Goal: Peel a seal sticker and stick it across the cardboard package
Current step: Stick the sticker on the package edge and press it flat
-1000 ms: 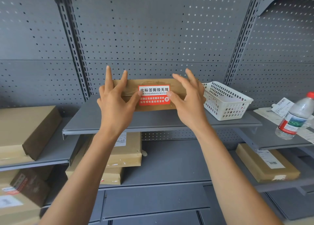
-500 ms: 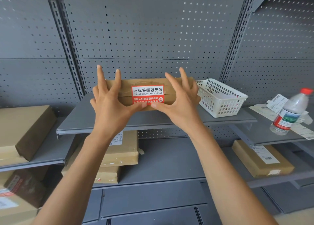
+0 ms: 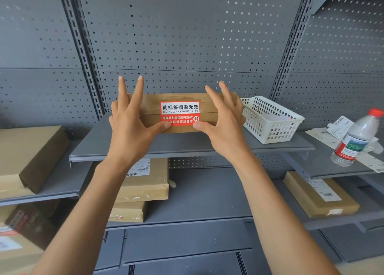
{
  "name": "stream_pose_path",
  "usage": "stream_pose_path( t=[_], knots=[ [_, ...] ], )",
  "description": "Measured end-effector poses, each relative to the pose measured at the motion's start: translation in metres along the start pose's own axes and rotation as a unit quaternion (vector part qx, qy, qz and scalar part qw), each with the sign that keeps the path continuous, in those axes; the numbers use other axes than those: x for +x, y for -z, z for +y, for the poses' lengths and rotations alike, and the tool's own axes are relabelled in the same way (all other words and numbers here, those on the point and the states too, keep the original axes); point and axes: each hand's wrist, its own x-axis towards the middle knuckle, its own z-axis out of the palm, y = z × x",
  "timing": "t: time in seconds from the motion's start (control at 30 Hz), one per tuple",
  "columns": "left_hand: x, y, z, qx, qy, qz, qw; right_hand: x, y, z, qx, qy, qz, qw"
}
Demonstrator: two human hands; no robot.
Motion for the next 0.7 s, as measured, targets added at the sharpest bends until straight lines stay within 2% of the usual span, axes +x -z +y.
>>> stream_pose_path(
  t=[0.33, 0.57, 0.7],
  knots=[
    [0.001, 0.010, -0.009, -0.026, -0.016, -0.040, 0.999, -0.001, 0.012, 0.006, 0.071, 0.011, -0.026, 0.997],
    [0.000, -0.005, 0.011, -0.022, 0.038, 0.048, 0.998, -0.002, -0.008, -0.008, 0.099, -0.013, 0.070, 0.993],
    [-0.001, -0.001, 0.004, -0.034, 0.017, 0.023, 0.999, -0.004, -0.005, -0.002, 0.084, -0.007, 0.037, 0.996]
  ],
)
